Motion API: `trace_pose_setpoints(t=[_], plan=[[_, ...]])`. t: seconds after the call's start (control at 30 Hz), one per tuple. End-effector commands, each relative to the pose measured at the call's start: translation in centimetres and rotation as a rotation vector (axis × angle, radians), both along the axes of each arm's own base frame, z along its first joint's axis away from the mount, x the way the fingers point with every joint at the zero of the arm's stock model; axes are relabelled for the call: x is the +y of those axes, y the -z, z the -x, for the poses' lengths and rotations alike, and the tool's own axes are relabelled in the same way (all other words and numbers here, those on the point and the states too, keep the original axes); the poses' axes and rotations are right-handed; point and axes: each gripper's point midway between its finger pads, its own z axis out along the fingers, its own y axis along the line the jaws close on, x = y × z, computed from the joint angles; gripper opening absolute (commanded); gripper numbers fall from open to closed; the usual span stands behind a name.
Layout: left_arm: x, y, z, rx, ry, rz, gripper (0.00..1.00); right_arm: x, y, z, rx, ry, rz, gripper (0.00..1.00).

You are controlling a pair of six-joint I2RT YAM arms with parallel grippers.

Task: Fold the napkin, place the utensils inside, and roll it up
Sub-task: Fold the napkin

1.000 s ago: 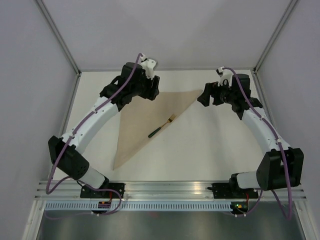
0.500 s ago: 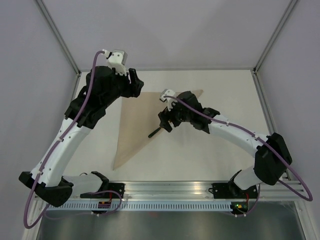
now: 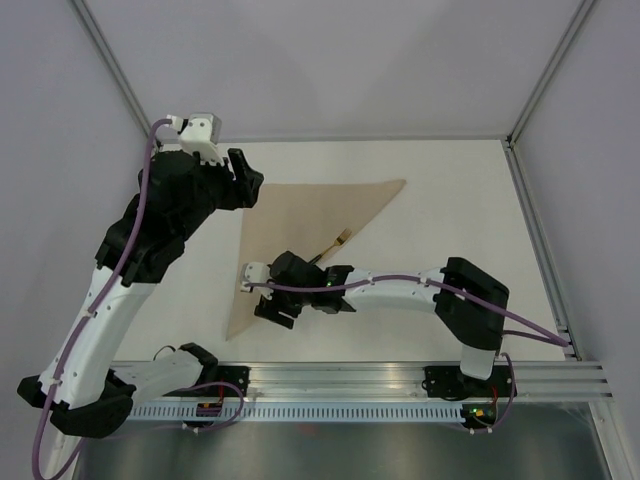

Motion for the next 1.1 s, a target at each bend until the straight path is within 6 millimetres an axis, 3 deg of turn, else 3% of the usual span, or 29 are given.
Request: trace_pose_setpoints(t=[0.0,0.3,0.43,0.6,0.8,1.07], plan=[[0.9,0.9,0.1,0.042,-0.055,0.0,0.67,3.7,-2.1,-0.3,-0.087,-0.037,-0.071,0.75],[1.5,0.9,-0.1,0.042,-0.094,-0.001,0.67,8.7,-1.8,3.1,-0.161,-0.155,-0.143,0.67],[1.7,0.9,0.0,0.044,-0.104,-0.004,0.67,9.7,-1.3,4.4,-0.189,-0.188,-0.155,0.65],[1.9,1.1,-0.1,0.05,-0.114,-0.013,0.67,10.5,-0.7,5.9,-0.215,-0.223,-0.179,0.63],[1.9,1.2,-0.2,0.051,-0.116,-0.017,0.67,11.8,-0.7,6.3,-0.284,-0.247,-0.238,0.63],[2.4,1.0,0.1,0.044,-0.129,-0.025,0.67,11.5,1.2,6.8,-0.35,-0.293,-0.253,0.6]])
